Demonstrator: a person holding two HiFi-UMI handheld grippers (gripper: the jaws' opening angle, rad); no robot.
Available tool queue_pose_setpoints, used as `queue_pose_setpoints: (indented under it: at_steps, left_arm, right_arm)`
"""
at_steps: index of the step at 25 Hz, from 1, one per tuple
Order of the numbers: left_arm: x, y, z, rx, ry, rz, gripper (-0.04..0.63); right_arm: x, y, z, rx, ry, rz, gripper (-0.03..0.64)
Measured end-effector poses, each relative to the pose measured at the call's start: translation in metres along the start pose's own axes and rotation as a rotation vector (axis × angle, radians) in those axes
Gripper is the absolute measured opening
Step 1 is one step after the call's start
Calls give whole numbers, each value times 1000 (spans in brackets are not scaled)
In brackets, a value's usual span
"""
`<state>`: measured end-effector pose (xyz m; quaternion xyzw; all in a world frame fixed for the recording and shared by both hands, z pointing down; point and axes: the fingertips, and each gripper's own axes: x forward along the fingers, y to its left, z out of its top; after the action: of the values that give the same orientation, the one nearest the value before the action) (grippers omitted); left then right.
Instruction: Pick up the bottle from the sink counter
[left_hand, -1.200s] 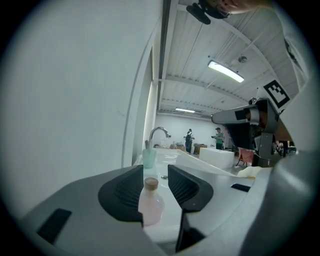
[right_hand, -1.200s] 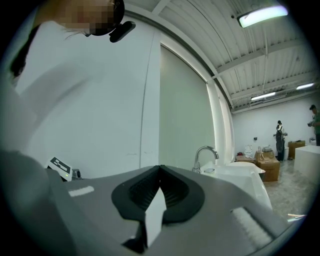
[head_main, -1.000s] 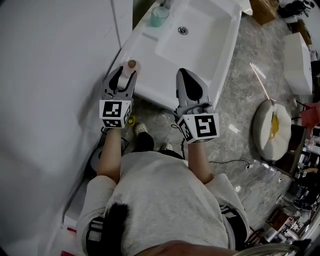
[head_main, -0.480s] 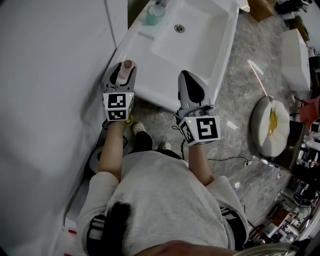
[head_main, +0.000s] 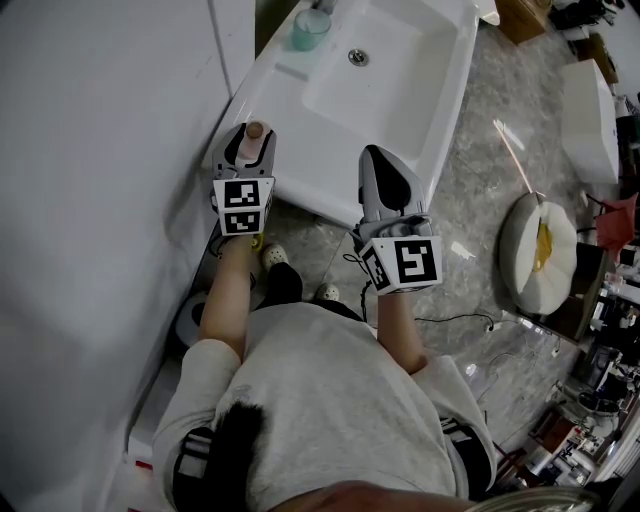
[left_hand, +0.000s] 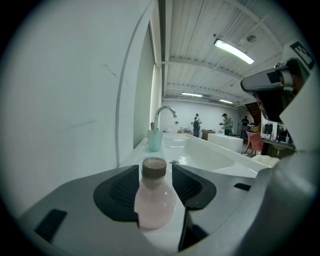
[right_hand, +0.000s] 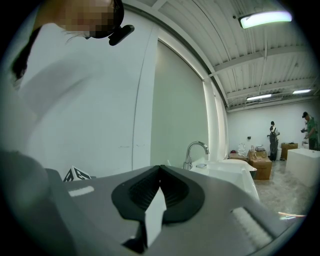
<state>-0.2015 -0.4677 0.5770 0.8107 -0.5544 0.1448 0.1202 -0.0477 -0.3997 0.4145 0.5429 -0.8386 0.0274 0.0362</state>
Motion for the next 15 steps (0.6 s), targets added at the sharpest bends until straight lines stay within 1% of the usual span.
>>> queue_pose_setpoints:
  at_steps: [6, 15]
  left_arm:
    - [8, 1, -3, -6, 0, 13, 192]
    - [15, 7, 2, -25, -25, 41, 181]
  right_arm:
    - [0, -4, -3, -4, 5, -9, 11]
    - [1, -10, -3, -5, 14, -17, 11]
